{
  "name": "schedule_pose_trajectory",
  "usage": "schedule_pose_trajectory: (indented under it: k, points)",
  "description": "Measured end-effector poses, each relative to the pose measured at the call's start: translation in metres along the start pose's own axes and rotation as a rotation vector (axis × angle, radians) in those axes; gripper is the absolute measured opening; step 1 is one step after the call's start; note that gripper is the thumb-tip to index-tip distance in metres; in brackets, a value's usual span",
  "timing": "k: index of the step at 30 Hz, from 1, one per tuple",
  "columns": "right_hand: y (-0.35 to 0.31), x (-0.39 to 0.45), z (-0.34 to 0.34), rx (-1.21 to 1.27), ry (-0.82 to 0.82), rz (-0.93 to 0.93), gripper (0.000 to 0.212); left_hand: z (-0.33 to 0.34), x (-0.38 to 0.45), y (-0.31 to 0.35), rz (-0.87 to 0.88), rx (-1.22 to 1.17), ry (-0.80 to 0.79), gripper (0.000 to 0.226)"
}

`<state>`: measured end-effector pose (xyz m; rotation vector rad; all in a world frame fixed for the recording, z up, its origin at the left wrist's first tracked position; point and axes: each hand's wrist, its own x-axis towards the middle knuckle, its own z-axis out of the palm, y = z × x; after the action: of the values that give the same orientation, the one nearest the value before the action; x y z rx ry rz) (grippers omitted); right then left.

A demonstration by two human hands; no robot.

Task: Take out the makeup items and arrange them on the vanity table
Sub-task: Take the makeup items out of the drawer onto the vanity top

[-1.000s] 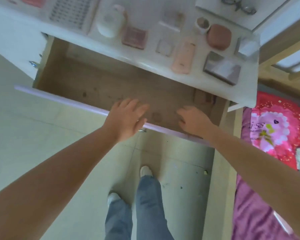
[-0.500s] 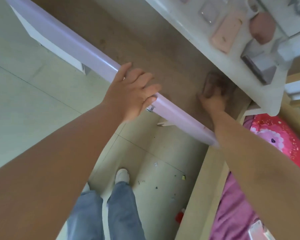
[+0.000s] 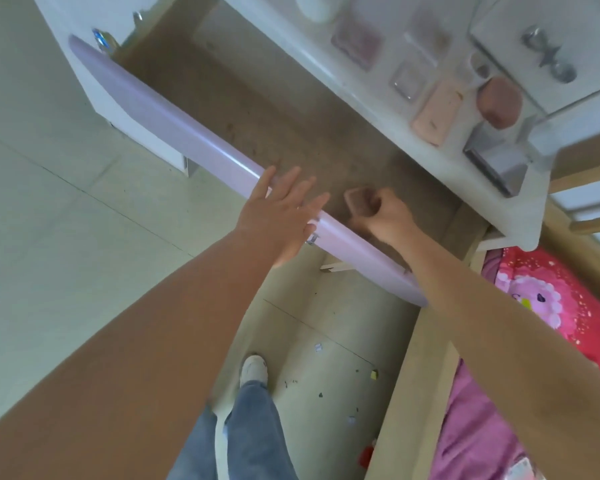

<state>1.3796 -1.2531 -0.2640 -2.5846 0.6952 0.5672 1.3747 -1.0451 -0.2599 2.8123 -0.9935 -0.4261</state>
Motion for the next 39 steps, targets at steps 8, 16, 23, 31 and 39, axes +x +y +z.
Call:
schedule_pose_trajectory:
  k: [8,16,23,31,39]
  points:
    - [-0.076,-0.038,-0.096,0.06,0.097,-0.334,0.05,-0.06,-0.015,-0.057,-0.115,0.029,0.03,0.052]
    - [-0.144,0.073,-0.159,-0.061,0.314,-0.308,0.068,-0.086,0.021,-0.093,-0.127,0.02,-0.002,0.059]
    - [-0.166,0.156,-0.162,-0.357,0.215,-0.39,0.073,-0.061,0.036,-0.13,-0.064,0.118,-0.307,0.07]
    - [-0.158,0.164,-0.165,-0.357,0.055,-0.43,0.081,-0.056,0.031,-0.136,0.015,0.149,-0.303,0.084]
    - [-0.086,-0.022,-0.024,-0.16,0.366,-0.808,0.057,-0.05,0.018,-0.126,0.089,0.3,-0.279,0.063]
